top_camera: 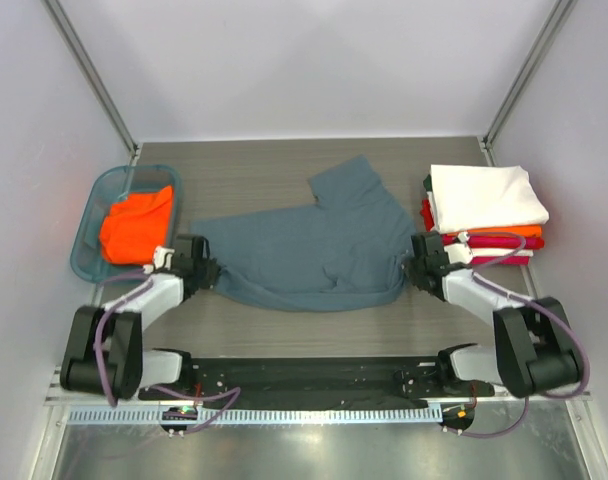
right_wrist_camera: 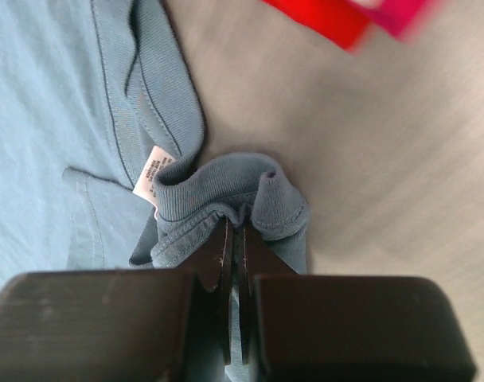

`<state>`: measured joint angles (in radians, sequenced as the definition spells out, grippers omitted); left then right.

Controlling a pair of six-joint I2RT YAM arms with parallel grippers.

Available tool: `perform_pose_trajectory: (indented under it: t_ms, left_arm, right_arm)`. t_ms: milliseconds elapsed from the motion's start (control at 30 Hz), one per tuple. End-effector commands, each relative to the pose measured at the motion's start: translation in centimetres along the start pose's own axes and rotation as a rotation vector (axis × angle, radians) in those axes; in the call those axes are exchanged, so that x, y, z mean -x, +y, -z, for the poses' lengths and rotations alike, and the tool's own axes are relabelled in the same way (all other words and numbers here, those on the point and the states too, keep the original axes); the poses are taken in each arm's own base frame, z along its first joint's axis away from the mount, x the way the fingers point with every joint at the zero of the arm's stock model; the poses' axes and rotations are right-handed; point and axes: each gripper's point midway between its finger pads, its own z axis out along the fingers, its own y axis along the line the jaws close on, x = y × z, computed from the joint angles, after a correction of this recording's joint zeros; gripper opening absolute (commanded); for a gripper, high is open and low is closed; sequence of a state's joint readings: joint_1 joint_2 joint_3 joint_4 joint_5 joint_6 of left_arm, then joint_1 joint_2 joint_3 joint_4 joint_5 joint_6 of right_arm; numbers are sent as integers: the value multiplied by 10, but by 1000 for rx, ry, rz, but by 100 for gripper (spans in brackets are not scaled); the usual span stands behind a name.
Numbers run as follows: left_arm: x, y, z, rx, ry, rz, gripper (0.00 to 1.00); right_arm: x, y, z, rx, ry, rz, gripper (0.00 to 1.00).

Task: Fold and stack the t-shirts
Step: Fold the tshirt

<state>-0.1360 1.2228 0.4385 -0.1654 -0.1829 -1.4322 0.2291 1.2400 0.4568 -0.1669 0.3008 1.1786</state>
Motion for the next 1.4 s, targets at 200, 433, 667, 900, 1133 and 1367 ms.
perform_pose_trajectory:
  t_ms: [200, 433, 667, 900, 1133, 1367]
  left_arm:
    - [8, -79, -68, 25, -34, -91, 0]
    - [36, -166, -70, -49, -94, -125, 0]
    - [105, -219, -4, -132, -119, -79, 0]
    - [113, -137, 38, -90, -145, -42, 0]
    - [63, -42, 32, -18, -27, -55, 0]
    - [47, 19, 35, 43, -32, -93, 0]
  right_arm:
    - [23, 67, -49, -4, -83, -36, 1]
    - [61, 147, -43, 107, -153, -61, 1]
    - [140, 186, 32, 192, -328, -58, 1]
    - [139, 138, 50, 182, -289, -90, 1]
    - [91, 64, 27, 85, -174, -70, 1]
    - [71, 14, 27, 41, -179, -61, 1]
